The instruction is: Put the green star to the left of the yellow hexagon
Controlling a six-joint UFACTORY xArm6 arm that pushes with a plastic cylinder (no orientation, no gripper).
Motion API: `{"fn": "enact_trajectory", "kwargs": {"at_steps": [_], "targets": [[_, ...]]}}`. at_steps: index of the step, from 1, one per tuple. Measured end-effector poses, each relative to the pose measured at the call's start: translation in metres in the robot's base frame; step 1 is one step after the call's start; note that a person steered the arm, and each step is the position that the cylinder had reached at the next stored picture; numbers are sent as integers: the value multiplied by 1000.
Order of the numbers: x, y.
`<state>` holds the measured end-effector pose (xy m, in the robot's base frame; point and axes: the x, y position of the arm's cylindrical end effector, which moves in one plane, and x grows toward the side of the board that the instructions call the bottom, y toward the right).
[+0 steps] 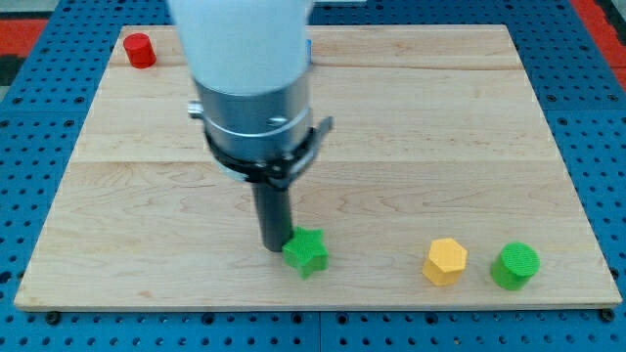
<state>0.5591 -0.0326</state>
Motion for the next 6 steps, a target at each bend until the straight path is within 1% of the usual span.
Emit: {"fn": "enact_trajectory", "kwargs": {"at_steps": [1, 2, 3, 4, 5, 6], "targets": [[28, -23], [47, -41], [41, -36], [25, -6], [24, 2], [24, -4]]}}
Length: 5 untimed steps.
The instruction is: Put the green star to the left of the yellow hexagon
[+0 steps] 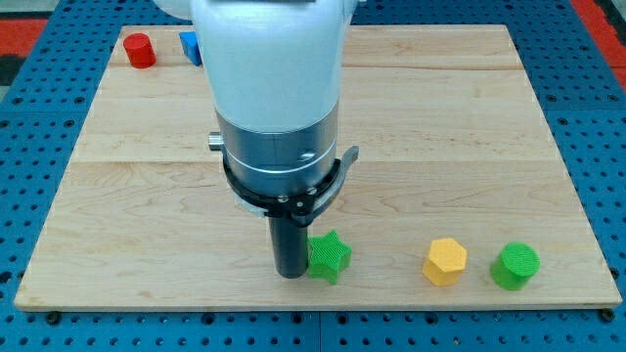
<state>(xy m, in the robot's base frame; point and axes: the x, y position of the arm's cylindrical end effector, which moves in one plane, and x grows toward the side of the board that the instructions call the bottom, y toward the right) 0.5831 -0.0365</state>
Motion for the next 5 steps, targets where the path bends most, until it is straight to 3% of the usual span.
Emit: {"fn": "enact_trajectory", "kwargs": {"at_steps": [1, 4, 5], "targets": [[-2, -17], [-11, 65], [-11, 59]]}}
